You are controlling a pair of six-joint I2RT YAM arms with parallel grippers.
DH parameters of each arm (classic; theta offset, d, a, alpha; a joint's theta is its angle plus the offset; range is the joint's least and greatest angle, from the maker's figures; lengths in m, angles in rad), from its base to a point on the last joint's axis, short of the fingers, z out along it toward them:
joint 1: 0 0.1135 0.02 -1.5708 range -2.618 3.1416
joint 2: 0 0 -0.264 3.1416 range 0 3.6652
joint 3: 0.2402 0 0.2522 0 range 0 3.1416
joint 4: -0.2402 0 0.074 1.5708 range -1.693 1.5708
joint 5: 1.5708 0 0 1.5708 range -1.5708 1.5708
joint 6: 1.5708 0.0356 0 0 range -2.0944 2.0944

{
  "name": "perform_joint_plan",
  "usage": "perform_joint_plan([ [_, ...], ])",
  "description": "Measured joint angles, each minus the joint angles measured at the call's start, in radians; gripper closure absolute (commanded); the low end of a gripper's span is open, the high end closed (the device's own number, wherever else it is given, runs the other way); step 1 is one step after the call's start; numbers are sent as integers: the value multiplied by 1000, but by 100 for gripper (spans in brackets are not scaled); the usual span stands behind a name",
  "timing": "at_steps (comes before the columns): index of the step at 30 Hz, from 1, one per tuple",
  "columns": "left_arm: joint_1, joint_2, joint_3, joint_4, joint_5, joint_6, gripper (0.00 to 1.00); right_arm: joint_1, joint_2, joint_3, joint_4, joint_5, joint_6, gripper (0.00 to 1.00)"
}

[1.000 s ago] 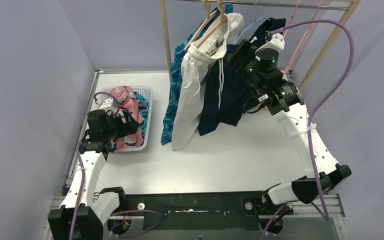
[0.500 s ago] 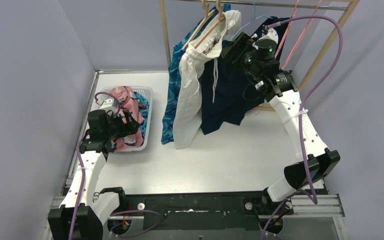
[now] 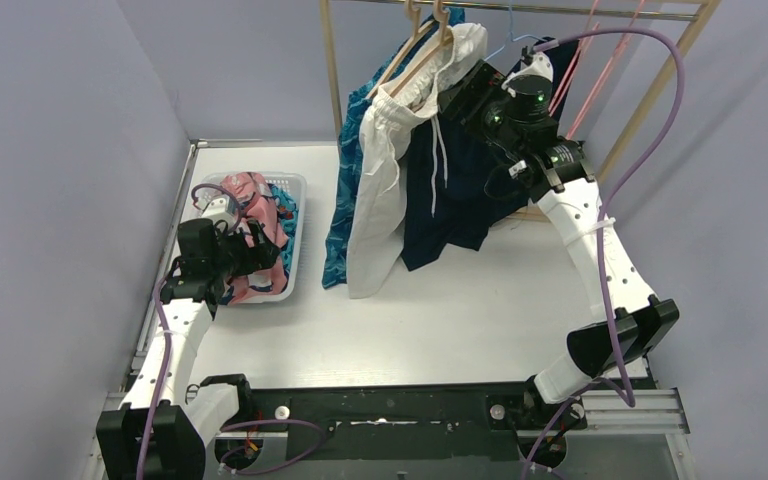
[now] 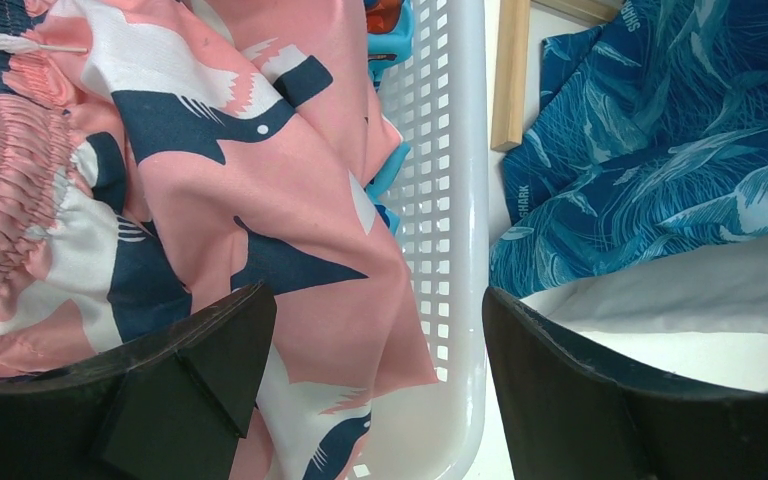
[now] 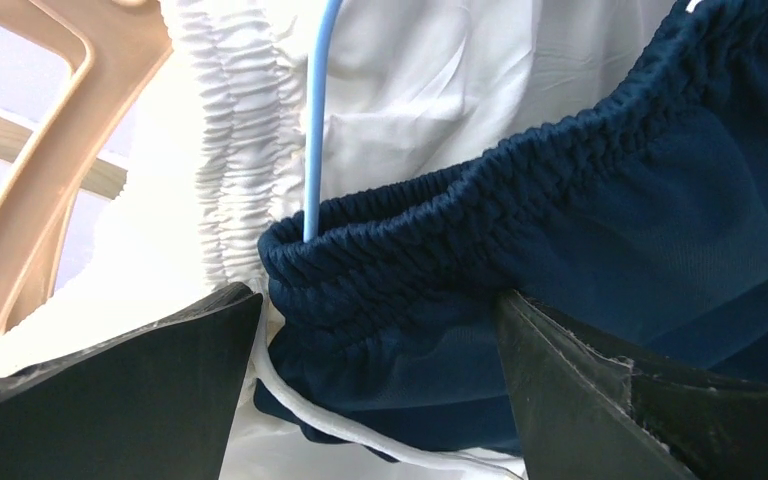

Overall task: Remove the shorts from the hanger
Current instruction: Pick up the hanger from the clothes rod.

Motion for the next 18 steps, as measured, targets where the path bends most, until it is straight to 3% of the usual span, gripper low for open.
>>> perform_joint_plan([
  [6, -2, 5, 0, 0, 0, 0, 24, 16, 37, 60, -13, 67, -6, 12],
  [11, -2, 8, 0, 0, 0, 0, 24, 40, 74, 91, -88, 202, -17, 18],
  [14, -4, 8, 0, 0, 0, 0, 24, 51, 77, 97, -120, 275, -30, 35],
  [18, -5, 10, 0, 0, 0, 0, 24, 63, 39, 71, -137, 348, -70, 42],
])
